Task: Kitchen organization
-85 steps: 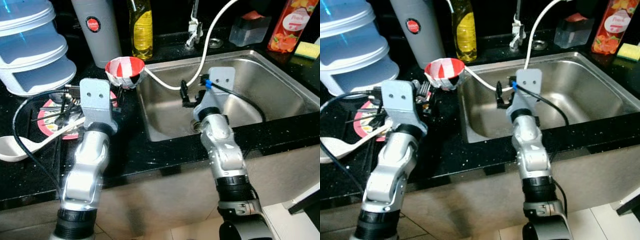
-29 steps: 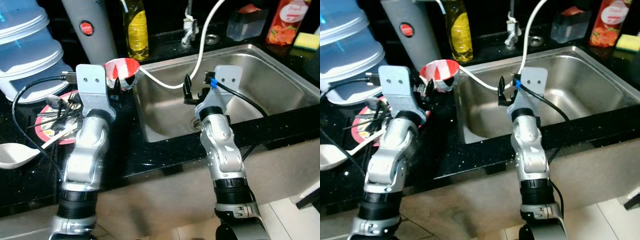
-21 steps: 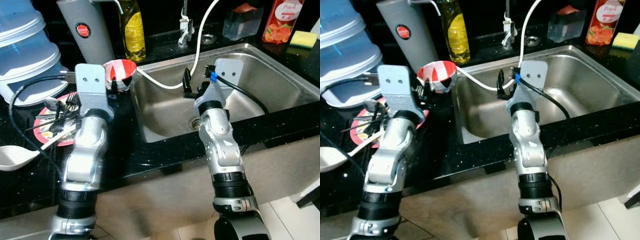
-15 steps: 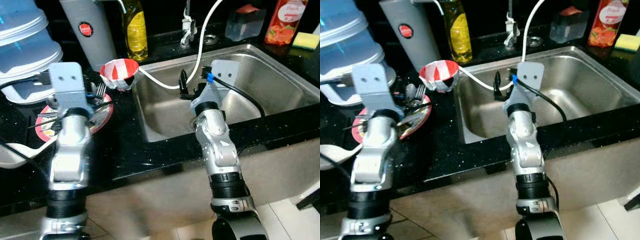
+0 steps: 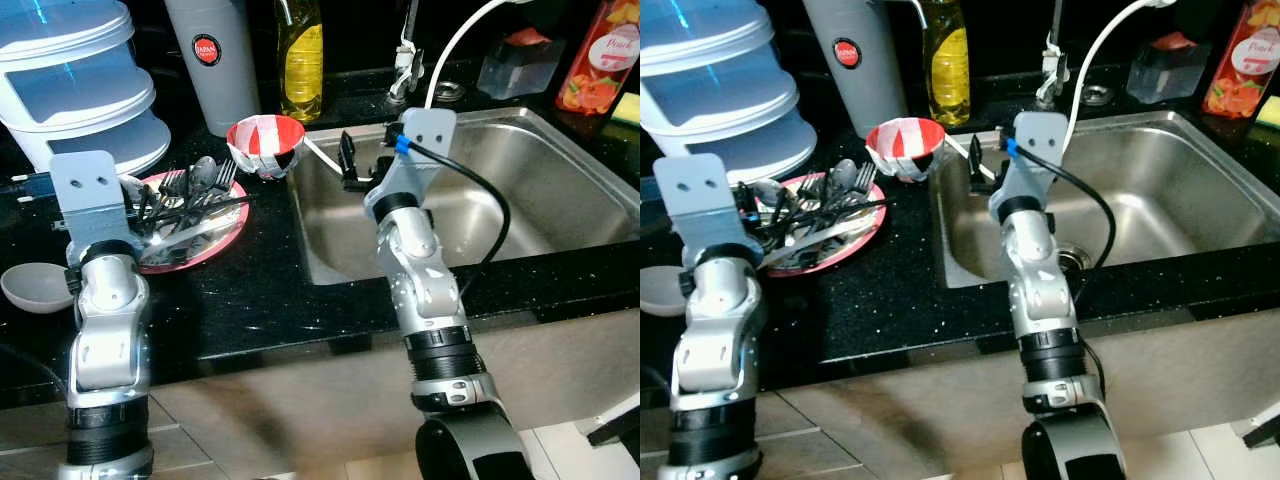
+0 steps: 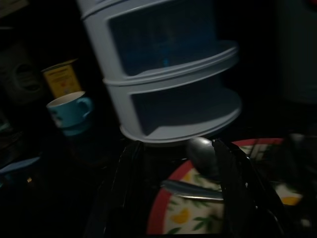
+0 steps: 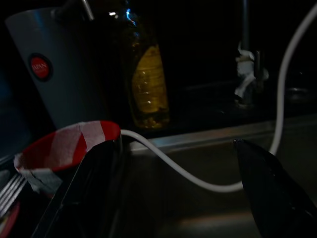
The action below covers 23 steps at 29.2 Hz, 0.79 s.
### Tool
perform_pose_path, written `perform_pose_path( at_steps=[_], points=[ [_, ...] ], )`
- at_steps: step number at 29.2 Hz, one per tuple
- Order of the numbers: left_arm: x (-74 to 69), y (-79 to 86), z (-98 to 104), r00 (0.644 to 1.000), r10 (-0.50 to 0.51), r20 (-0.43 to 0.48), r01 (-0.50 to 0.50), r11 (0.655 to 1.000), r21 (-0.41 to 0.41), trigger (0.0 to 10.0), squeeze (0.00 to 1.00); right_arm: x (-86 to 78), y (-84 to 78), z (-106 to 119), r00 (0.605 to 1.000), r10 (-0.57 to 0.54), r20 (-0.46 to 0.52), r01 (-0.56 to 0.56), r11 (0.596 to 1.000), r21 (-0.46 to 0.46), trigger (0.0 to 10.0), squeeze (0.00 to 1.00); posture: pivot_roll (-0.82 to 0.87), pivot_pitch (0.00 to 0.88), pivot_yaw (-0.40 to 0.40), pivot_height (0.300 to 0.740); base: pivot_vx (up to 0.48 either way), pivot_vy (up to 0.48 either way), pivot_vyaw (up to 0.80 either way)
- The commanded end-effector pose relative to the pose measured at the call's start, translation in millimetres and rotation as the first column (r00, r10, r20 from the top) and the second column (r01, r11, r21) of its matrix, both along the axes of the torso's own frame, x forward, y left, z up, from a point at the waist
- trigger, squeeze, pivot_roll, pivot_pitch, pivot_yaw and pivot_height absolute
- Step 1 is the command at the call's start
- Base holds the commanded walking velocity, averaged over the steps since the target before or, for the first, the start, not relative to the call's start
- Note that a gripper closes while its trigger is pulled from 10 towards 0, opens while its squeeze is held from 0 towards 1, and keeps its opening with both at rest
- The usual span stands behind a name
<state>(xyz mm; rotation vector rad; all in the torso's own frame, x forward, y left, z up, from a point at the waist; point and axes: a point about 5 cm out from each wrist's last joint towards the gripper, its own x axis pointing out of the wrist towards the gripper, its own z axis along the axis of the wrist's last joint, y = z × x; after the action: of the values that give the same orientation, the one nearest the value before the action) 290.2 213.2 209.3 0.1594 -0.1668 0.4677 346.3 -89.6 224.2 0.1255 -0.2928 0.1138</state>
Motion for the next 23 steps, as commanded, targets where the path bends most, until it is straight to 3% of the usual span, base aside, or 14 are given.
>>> perform_pose_path(
  at_steps=[1, 5, 10, 14, 18, 23],
  points=[
    [4.6, -0.1, -8, 0.999, 0.013, -0.031, -0.014, 1.0, -0.026, 10.0, 0.0, -5.4, 1.0, 0, 1.0, 0.002, 0.01, -0.002, 1.0, -0.014, 10.0, 0.0, 0.06, 0.0, 0.093, 0.74, 0.0, 0.0, 0.0],
    [10.9, 0.2, -2, 0.999, 0.026, -0.027, -0.027, 0.999, -0.023, 10.0, 0.0, -5.7, -6.4, -8, 0.999, -0.038, -0.032, 0.038, 0.999, -0.001, 10.0, 0.0, 0.02, 0.0, 0.105, 0.74, 0.0, 0.0, 0.0],
    [13.1, 10.2, -9, 0.996, 0.062, -0.061, -0.062, 0.998, -0.001, 10.0, 0.0, -10.4, -8.2, -3, 0.999, -0.04, -0.003, 0.04, 0.999, -0.017, 10.0, 0.0, 0.0, 0.0, 0.105, 0.74, 0.0, 0.0, 0.0],
    [4.3, 19.8, -10, 0.994, 0.089, -0.062, -0.087, 0.996, 0.036, 10.0, 0.0, -8.0, -13.4, -9, 0.998, -0.049, -0.029, 0.048, 0.999, -0.025, 10.0, 0.0, 0.03, 0.0, 0.087, 0.74, 0.0, 0.0, 0.0],
    [-9.4, 29.6, -12, 0.992, 0.112, -0.052, -0.108, 0.992, 0.066, 10.0, 0.0, -2.9, -8.8, -7, 0.999, -0.033, -0.029, 0.032, 0.999, -0.026, 10.0, 0.0, 0.06, 0.0, 0.074, 0.74, 0.0, 0.0, 0.0],
    [-13.7, 25.0, -15, 0.998, 0.054, -0.034, -0.052, 0.997, 0.056, 10.0, 0.0, -2.1, -7.9, -7, 0.999, -0.022, -0.029, 0.021, 0.999, -0.027, 10.0, 0.0, 0.08, 0.0, 0.053, 0.74, 0.0, 0.0, 0.0]
  ],
)
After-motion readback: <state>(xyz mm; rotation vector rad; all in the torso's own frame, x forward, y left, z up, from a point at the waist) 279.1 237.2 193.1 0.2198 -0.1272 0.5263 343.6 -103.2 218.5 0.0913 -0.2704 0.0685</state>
